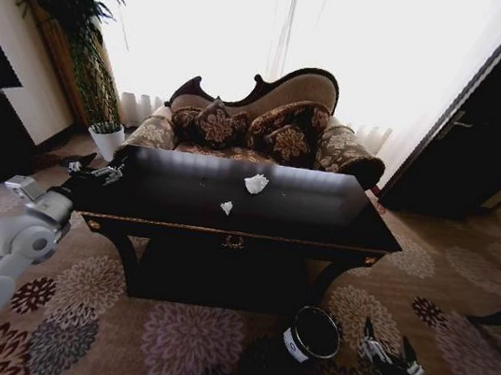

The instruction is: Move to the front of the table and place the trash on the table into the trash bin.

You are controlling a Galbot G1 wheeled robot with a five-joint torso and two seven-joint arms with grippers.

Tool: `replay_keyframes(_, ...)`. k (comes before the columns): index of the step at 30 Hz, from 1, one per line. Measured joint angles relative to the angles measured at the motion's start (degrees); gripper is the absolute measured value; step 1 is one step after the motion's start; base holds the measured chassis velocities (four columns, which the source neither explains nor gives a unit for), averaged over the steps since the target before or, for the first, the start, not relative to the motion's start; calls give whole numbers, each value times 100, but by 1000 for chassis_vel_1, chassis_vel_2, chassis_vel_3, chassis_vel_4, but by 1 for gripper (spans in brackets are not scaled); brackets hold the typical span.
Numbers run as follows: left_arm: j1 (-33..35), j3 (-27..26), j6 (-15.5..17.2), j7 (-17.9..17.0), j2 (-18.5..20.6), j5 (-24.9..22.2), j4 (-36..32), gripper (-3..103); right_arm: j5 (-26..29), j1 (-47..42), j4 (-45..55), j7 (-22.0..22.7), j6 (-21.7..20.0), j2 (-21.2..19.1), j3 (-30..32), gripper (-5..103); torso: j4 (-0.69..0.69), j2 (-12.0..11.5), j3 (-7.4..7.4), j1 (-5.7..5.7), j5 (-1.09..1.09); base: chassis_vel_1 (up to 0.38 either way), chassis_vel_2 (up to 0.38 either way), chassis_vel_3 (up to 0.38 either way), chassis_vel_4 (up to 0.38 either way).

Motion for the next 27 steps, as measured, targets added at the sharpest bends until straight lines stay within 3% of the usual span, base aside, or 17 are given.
replay_keyframes(6, 0, 0, 0, 0, 0, 0, 0, 100, 452, 250, 288, 113, -449, -465, 290, 100, -1, 0, 0, 0, 0, 0, 0, 0, 0)
replay_keyframes(9, 0, 0, 0, 1, 0, 0, -1, 100, 553, 464, 509, 134, -726, -1070, 284, 100, 0, 0, 0, 0, -2, 0, 0, 0, 0)
replay_keyframes(12, 0, 0, 0, 0, 0, 0, 0, 100, 555, 591, 585, 146, -832, -1308, 220, 100, 1, 0, 0, 0, -2, 0, 0, 0, 0)
replay_keyframes(14, 0, 0, 0, 0, 0, 0, 0, 100, 551, 926, 700, 261, -1091, -1707, 2, 100, 0, 0, 1, 0, -1, 0, 0, 0, 0)
replay_keyframes(17, 0, 0, 0, 0, 0, 0, 0, 100, 543, 1119, 709, 314, -1205, -1866, -125, 100, -1, 0, 0, 1, 0, 0, 0, 0, 0)
replay_keyframes(20, 0, 0, 0, 1, 0, 0, 0, 100, 585, 1680, 599, 387, -1475, -2322, -482, 100, 1, -1, 0, 0, -2, 0, 0, 0, 0)
replay_keyframes(27, 0, 0, 0, 0, 0, 0, 0, 100, 692, 2307, 514, 539, -1685, -2752, -1138, 100, -1, -1, 1, 1, 0, 0, 0, 0, 0)
